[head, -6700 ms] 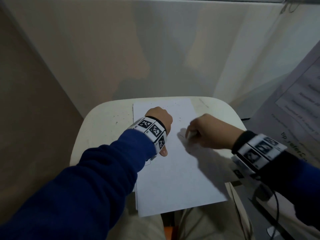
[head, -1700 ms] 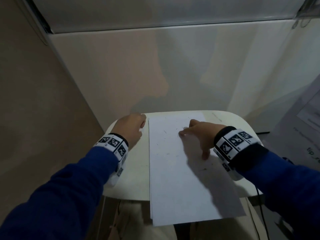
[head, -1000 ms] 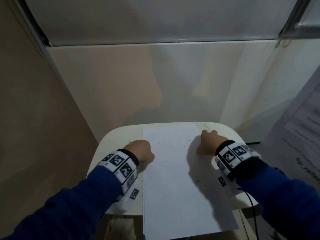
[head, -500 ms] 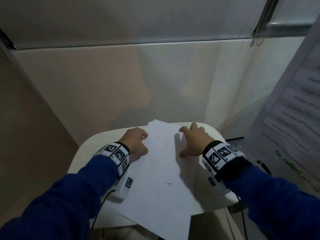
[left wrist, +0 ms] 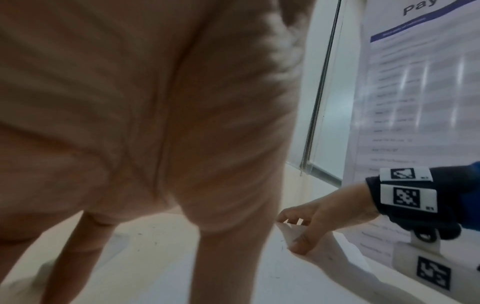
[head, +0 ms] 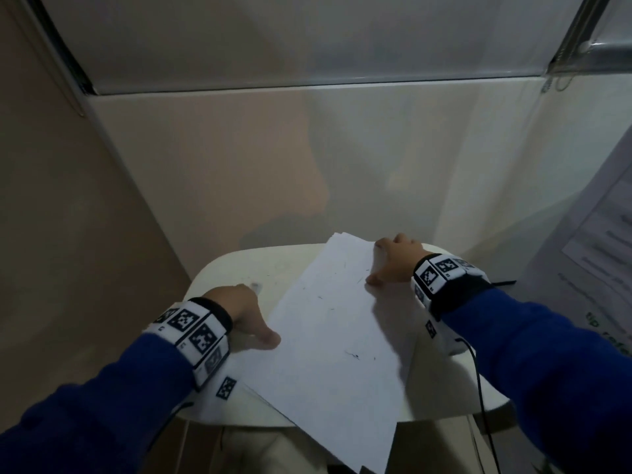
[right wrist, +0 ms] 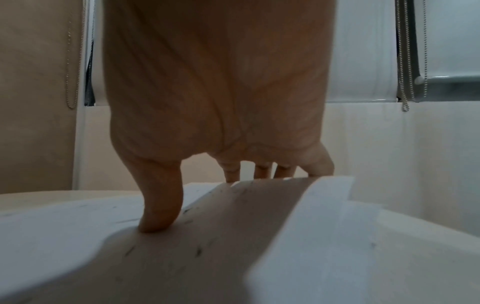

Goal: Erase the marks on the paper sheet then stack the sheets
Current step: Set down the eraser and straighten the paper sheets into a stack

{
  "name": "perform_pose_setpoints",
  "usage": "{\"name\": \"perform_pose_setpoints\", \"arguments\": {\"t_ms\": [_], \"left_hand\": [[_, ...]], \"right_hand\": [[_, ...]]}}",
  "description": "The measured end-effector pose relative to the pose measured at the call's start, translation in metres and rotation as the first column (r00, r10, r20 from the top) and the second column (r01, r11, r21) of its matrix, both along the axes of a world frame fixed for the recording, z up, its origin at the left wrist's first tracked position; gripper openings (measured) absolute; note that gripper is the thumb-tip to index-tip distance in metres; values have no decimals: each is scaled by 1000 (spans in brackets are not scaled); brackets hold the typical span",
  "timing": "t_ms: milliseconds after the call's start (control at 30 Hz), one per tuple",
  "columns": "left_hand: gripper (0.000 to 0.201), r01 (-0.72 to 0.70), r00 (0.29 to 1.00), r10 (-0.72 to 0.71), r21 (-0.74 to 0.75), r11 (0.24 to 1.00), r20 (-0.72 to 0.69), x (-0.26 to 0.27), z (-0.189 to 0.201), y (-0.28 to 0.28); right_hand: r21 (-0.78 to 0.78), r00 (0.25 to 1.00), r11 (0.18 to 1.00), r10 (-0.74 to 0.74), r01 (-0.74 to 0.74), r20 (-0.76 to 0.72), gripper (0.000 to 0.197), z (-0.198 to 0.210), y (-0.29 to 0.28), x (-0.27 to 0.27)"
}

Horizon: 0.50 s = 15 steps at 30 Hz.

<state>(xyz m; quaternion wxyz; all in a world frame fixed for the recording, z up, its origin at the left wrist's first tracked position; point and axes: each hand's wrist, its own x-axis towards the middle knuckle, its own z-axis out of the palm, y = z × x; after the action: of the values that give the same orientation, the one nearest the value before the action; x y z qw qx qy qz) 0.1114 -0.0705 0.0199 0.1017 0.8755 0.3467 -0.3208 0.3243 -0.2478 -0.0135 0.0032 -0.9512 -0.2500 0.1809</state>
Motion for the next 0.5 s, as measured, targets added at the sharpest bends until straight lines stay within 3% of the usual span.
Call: {"name": "perform_pose_setpoints", "arguments": {"t_ms": [67,233,500], "left_hand": [[111,10,998,-11,-11,1000,-69,3,2,-9],[65,167,981,-160,61,984,-106,8,4,-34],[63,243,959,-234,42,969,-161,20,2,-44]], "right_hand": [[-45,999,998,-40,40,-5,92,0,-5,-3],[-97,990,985,-141,141,2,103,-2,-27,-6],[-16,965,968,-250,250,-76,118,-3,-53,-8]]}}
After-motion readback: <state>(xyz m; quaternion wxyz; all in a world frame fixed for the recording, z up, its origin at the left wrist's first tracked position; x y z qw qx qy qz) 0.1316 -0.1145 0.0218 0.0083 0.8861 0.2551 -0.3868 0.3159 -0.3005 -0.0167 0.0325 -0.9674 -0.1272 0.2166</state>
